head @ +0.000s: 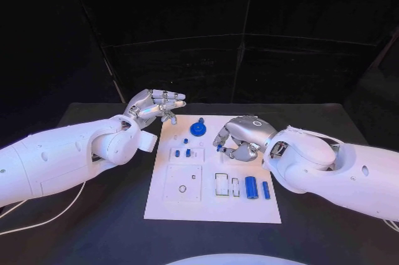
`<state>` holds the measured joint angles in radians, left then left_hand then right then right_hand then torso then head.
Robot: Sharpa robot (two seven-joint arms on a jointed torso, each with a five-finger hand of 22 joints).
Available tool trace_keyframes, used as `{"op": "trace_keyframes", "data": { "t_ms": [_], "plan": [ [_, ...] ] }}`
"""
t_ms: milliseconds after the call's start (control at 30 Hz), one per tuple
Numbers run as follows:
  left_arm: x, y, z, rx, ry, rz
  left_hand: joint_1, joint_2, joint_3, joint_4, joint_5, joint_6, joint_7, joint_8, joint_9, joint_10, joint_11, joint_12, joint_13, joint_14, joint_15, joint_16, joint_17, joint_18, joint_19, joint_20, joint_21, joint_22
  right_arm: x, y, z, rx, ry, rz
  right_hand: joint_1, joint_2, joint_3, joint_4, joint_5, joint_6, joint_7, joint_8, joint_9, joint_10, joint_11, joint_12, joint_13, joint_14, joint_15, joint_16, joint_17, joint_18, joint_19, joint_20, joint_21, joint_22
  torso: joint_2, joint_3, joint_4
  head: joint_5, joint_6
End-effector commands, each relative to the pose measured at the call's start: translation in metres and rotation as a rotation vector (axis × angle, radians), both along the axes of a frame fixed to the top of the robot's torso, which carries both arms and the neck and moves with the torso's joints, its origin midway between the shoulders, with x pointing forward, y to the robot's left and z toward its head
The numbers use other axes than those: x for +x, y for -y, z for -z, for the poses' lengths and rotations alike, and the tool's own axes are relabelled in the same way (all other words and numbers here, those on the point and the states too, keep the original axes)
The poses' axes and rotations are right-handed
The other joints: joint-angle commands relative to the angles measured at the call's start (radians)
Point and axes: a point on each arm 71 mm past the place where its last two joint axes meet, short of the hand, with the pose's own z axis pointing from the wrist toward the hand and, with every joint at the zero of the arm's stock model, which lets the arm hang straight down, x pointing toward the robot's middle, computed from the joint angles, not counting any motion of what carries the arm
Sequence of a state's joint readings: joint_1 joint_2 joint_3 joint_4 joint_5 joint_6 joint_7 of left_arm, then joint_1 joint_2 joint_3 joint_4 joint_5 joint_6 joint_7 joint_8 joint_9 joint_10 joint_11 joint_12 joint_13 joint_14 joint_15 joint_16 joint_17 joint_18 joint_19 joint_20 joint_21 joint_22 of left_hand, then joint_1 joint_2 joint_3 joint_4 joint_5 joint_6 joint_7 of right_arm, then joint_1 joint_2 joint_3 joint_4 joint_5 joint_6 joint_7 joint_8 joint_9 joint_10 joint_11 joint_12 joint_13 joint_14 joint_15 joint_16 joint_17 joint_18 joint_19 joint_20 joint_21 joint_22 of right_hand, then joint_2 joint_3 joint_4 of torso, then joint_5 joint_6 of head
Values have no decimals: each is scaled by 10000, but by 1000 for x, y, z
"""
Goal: Assemble the parts on the task board
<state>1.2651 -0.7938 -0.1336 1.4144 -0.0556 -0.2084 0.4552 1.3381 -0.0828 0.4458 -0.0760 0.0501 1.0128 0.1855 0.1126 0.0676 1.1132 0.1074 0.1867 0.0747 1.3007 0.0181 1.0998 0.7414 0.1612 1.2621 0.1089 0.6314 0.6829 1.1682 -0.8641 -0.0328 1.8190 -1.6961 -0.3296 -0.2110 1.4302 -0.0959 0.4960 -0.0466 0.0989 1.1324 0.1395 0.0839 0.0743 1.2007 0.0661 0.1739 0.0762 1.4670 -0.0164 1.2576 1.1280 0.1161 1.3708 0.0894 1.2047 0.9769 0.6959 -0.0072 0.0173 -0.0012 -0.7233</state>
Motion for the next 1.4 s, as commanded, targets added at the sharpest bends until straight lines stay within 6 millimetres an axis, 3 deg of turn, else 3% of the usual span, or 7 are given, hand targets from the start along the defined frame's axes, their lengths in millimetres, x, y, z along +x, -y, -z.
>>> {"op": "trace_keyframes", "data": {
  "t_ms": [33, 300, 367, 500, 900, 1167, 1400],
  "plan": [
    [0, 2, -1, -111, 54, 90, -76, -14, -46, -22, -5, -48, 8, -48, -9, -29, 15, 13, -16, -52, -6, -42, -9, 193, -67, 26, -34, -14, -5, -14, -5, 374, 151, -457, -102, -9, 68, -19, 33, 58, 22, 28, 4, 53, 4, 53, 14, 437, -41, 59, 5, -70, 19, -71, 54, 24, 11, -9, -4, 92, -24],
    [0, 6, -2, -132, 65, 153, -76, -14, -46, -22, -5, -48, 8, -48, -9, -29, 15, 13, -16, -52, -6, -42, -9, 193, -67, 26, -34, -14, -6, -44, 12, 650, -630, -1004, -102, -23, 90, -50, 65, 36, 35, 9, -4, 39, 14, 42, 13, 434, -36, 71, -1, -68, 1, -72, 65, 25, 30, -25, 22, 246, -76],
    [0, 7, -2, -136, 67, 163, -76, -14, -46, -22, -5, -48, 8, -48, -9, -29, 15, 13, -16, -52, -6, -42, -9, 193, -67, 26, -34, -14, -6, -50, 18, 676, -789, -1104, -102, -23, 96, -58, 75, 31, 38, 4, -6, 35, 17, 40, 13, 432, -34, 71, -6, -71, 4, -72, 80, 46, 23, -7, -6, 296, -103],
    [0, 7, -2, -132, 71, 153, -100, -5, -66, -6, -5, -59, 16, -42, -6, -37, 23, 20, -14, -56, 3, -34, -8, 193, -79, 35, -44, -19, -5, -58, 29, 616, -979, -1187, -103, -23, 101, -63, 84, 26, 42, 0, -8, 31, 19, 37, 12, 431, -32, 73, -9, -72, 2, -72, 87, 53, 12, 0, -40, 402, -162],
    [0, 7, -3, -129, 83, 135, -149, 2, -100, 26, -6, -67, 22, -34, -2, -45, 30, 28, -11, -63, 12, -32, -25, 193, -86, 45, -53, -25, 0, -67, 52, 303, -1382, -1153, -123, -30, 112, -82, 104, 2, 60, -19, -15, 7, 37, 23, 10, 428, -21, 84, -18, -72, -13, -68, 105, 65, 23, 6, -5, 734, -415],
    [0, 7, -3, -131, 106, 120, -162, 5, -110, 36, -6, -70, 22, -31, 0, -48, 31, 31, -10, -62, 14, -27, -24, 193, -88, 48, -55, -27, -2, -70, 57, 116, -1560, -1265, -131, -31, 111, -82, 106, 1, 62, -21, -15, 5, 39, 21, 10, 427, -19, 83, -25, -73, -15, -67, 108, 67, 14, 4, -32, 805, -487],
    [0, 8, -3, -140, 117, 137, -162, 5, -110, 36, -6, -70, 22, -31, 0, -48, 31, 31, -10, -62, 14, -27, -24, 193, -88, 48, -55, -27, -2, -70, 62, -18, -1596, -1252, -131, -31, 111, -82, 106, 1, 62, -21, -15, 5, 39, 21, 10, 427, -19, 83, -25, -73, -15, -67, 108, 67, 7, 5, -18, 821, -526]
  ]
}}
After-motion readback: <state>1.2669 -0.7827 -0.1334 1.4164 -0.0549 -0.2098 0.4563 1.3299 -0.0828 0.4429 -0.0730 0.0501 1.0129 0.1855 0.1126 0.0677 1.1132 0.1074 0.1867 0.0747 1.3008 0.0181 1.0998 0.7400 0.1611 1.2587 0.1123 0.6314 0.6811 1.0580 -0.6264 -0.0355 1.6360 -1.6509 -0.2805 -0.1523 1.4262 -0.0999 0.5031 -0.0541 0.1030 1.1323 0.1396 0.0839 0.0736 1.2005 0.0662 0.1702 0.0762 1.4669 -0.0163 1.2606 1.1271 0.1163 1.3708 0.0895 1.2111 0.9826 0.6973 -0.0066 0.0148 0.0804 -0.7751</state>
